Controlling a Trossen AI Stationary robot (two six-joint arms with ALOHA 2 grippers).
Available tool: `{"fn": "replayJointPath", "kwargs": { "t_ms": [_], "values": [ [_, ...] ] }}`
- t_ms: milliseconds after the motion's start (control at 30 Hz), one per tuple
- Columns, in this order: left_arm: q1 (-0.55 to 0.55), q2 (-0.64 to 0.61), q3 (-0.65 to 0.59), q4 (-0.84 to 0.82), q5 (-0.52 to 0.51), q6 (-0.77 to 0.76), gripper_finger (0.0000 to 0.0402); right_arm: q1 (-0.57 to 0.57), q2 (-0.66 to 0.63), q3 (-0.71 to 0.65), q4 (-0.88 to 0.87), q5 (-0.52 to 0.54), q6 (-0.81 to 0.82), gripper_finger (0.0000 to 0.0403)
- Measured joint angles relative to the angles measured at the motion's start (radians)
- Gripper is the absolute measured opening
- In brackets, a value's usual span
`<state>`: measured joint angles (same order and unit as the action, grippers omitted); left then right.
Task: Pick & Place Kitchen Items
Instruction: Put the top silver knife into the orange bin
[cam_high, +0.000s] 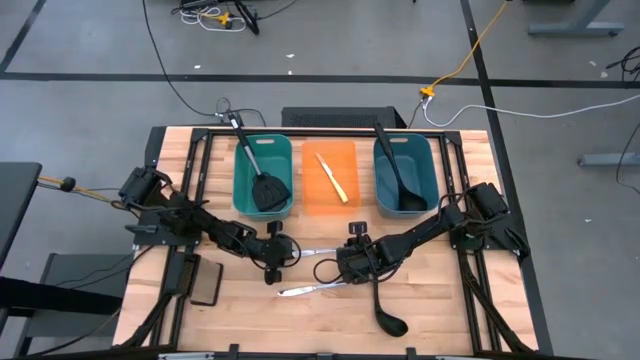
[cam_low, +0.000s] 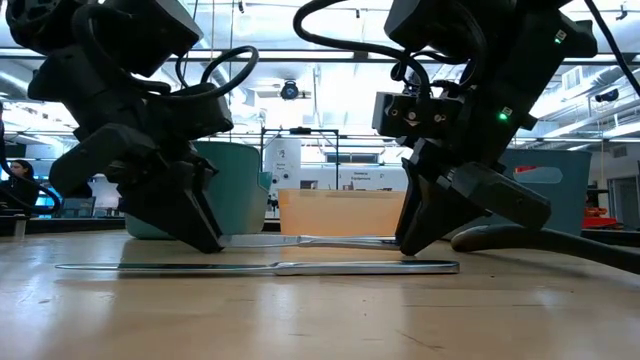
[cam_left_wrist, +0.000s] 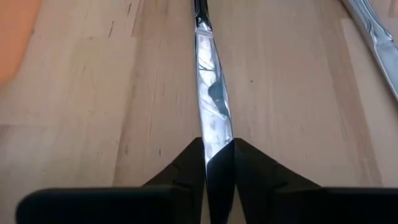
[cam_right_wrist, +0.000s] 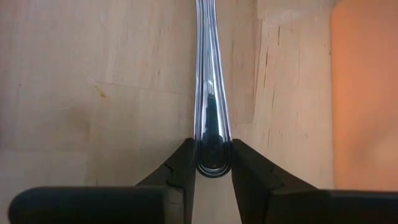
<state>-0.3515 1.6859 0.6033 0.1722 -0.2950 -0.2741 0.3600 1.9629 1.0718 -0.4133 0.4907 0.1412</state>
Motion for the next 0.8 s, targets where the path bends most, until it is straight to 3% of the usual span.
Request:
{"fn": "replayJointPath", "kwargs": {
  "t_ms": [433,600,800],
  "values": [
    [0.002,0.0,0.004,0.005,0.036,-0.004,0.0076,0.0,0.001,0.0,0.0,0.017,0.008,0.0082],
    [0.002,0.0,0.004,0.009,0.045,-0.006,0.0098,0.0,0.002,0.0,0.001,0.026,0.007,0.0082],
    [0.023,0.0,0.005,0.025,0.143,-0.033,0.0105,-0.001,0.002,0.0,0.001,0.029,0.008,0.0082]
  ]
}}
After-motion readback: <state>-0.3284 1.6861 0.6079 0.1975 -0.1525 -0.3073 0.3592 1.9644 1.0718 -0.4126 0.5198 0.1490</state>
